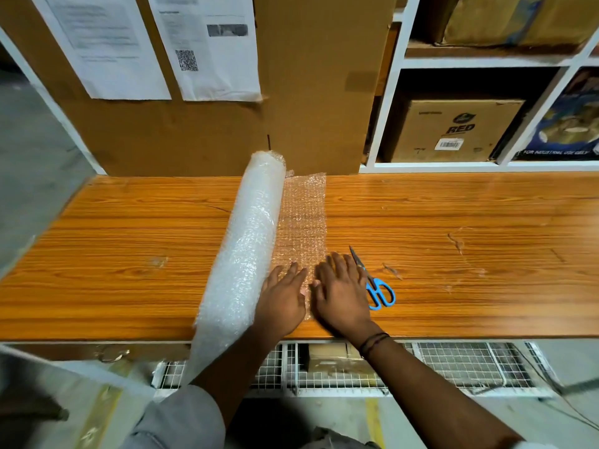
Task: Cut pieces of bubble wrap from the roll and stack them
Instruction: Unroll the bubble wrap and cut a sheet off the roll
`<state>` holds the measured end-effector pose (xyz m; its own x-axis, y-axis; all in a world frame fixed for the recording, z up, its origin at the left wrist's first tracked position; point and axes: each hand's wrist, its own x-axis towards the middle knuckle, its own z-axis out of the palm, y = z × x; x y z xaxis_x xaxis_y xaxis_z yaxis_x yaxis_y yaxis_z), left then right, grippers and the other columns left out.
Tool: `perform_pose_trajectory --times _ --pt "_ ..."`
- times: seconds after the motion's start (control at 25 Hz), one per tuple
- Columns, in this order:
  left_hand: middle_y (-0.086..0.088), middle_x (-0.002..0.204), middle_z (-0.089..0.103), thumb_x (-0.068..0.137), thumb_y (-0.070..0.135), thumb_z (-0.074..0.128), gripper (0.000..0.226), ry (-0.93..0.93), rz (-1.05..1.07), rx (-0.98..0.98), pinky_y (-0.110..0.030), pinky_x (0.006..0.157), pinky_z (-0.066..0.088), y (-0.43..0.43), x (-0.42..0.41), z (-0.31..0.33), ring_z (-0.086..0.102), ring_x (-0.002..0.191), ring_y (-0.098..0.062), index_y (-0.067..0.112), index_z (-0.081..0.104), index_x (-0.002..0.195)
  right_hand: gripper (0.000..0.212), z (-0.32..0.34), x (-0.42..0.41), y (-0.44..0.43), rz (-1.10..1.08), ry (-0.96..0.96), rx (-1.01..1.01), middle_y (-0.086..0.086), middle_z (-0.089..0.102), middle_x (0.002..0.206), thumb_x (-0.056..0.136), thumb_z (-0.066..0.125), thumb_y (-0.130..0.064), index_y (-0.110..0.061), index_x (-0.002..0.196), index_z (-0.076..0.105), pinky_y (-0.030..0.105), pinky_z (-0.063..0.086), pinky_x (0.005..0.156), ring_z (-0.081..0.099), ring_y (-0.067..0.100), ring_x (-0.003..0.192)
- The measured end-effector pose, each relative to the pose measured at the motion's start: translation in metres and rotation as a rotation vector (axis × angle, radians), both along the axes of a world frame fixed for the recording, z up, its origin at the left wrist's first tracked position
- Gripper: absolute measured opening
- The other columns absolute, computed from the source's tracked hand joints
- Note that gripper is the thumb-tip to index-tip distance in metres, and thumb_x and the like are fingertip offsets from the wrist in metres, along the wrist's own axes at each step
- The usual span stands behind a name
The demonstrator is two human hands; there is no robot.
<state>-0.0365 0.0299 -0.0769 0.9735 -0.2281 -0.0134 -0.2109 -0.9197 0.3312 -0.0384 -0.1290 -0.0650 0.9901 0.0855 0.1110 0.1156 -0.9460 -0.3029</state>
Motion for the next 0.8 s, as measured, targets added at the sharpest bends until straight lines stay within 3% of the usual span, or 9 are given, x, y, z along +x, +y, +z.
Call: perform_pose_trajectory --times 0.16,0.24,0.32,0.44,0.64,0.8 --pt "0.0 0.168 0.029 0.104 0.035 0.023 0.058 -0.062 0.0 0.096 -0.044 0.125 0.012 0.01 0.001 0.001 0.017 0.156 -0.033 0.023 0.034 0.159 0.075 -0.014 0.003 0.032 0.123 0.062 -0.023 0.01 0.019 0.172 0.096 0.01 -0.048 -0.017 0.161 0.032 0.059 -0.003 0.126 0.006 0.033 0.16" --pt "-0.006 0.167 0.03 0.102 0.031 0.032 0.058 -0.081 0.035 0.123 -0.048 0.126 0.014 0.023 0.004 0.001 0.015 0.157 -0.035 0.021 0.034 0.159 0.08 -0.024 0.002 0.032 0.085 0.106 -0.069 0.007 0.01 0.174 0.096 0.0 -0.054 -0.02 0.165 0.023 0.059 -0.008 0.125 0.0 0.031 0.161" --pt "-0.008 0.167 0.03 0.102 0.03 0.043 0.06 -0.093 0.058 0.153 -0.049 0.127 0.014 0.041 0.008 0.001 0.013 0.157 -0.036 0.018 0.033 0.159 0.078 -0.028 0.002 0.03 0.077 0.086 -0.091 0.004 0.01 0.174 0.099 0.0 -0.056 -0.022 0.165 0.022 0.061 -0.006 0.126 0.001 0.03 0.161" --pt "-0.011 0.168 0.027 0.104 0.047 0.042 0.065 -0.1 0.056 0.203 -0.047 0.127 0.007 0.063 0.012 0.003 0.01 0.158 -0.035 0.018 0.03 0.161 0.075 -0.029 0.003 0.023 0.101 0.088 -0.134 0.002 0.009 0.174 0.1 0.001 -0.056 -0.025 0.165 0.021 0.061 -0.006 0.125 0.001 0.03 0.161" --pt "-0.019 0.166 0.029 0.095 0.068 0.03 0.081 -0.148 0.11 0.295 -0.051 0.127 0.006 0.079 0.009 0.006 0.012 0.157 -0.038 0.017 0.036 0.158 0.074 -0.027 0.001 0.018 0.07 0.088 -0.184 0.0 0.012 0.174 0.1 0.001 -0.055 -0.027 0.165 0.022 0.062 -0.004 0.125 0.007 0.034 0.16" --pt "-0.021 0.17 0.009 0.085 0.084 0.013 0.103 -0.089 0.183 0.339 -0.051 0.123 -0.014 0.083 0.008 0.011 -0.008 0.158 -0.038 0.017 0.024 0.162 0.073 -0.028 -0.005 0.009 0.028 0.111 -0.189 -0.004 0.009 0.174 0.098 0.001 -0.055 -0.032 0.166 0.018 0.062 -0.004 0.125 0.005 0.035 0.16"
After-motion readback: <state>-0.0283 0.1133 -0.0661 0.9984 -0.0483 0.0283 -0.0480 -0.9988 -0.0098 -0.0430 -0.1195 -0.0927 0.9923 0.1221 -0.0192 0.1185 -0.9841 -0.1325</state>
